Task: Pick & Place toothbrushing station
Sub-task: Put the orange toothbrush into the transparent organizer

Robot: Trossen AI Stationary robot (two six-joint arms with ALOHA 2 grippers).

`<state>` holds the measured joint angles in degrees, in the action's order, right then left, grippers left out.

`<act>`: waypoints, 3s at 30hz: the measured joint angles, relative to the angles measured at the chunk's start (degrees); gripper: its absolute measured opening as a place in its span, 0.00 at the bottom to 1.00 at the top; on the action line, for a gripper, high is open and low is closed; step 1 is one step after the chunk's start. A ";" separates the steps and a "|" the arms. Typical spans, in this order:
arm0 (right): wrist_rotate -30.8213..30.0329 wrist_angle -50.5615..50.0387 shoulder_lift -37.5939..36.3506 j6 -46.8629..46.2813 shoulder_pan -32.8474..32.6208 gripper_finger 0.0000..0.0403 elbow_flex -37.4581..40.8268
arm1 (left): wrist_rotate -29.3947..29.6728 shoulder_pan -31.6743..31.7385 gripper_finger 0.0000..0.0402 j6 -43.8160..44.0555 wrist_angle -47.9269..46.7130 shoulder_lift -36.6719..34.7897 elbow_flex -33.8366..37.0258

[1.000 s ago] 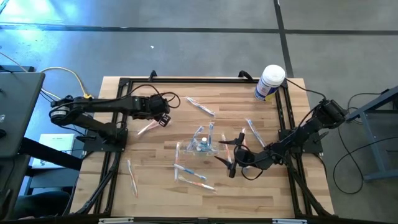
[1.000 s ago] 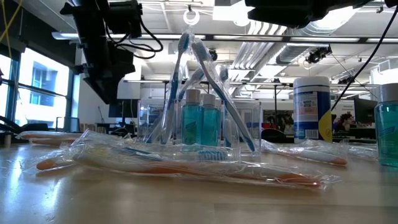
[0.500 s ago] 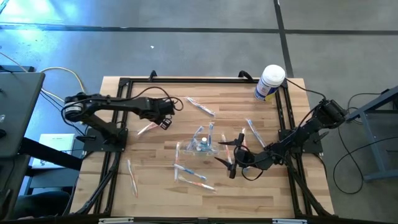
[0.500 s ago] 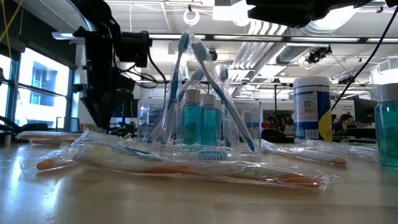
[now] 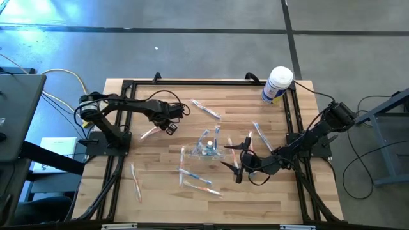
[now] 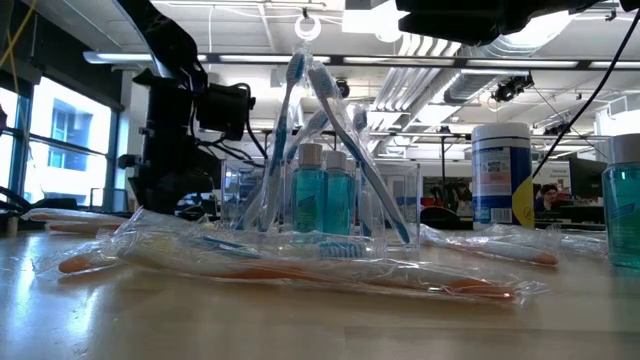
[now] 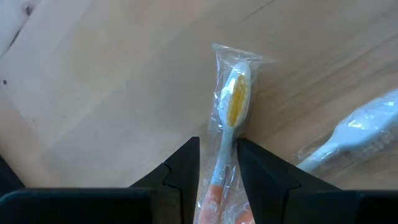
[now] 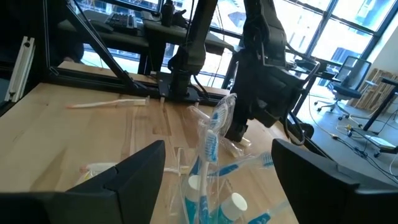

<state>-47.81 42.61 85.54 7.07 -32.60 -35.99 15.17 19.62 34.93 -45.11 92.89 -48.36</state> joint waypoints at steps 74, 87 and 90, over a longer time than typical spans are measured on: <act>-0.02 -1.29 0.00 -2.54 0.50 0.71 0.00 | 39.74 -48.87 0.01 -19.22 55.94 -16.95 0.13; -0.02 -1.81 0.00 -2.71 0.50 0.71 0.00 | 29.21 -44.33 0.01 -20.52 60.91 -14.96 0.28; -0.02 -1.79 0.00 -2.78 0.50 0.71 0.00 | 29.82 -44.30 0.01 -21.17 61.16 -13.69 0.28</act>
<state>-47.83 40.82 85.54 4.29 -32.10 -35.99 44.99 -24.68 13.76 16.05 79.20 -48.07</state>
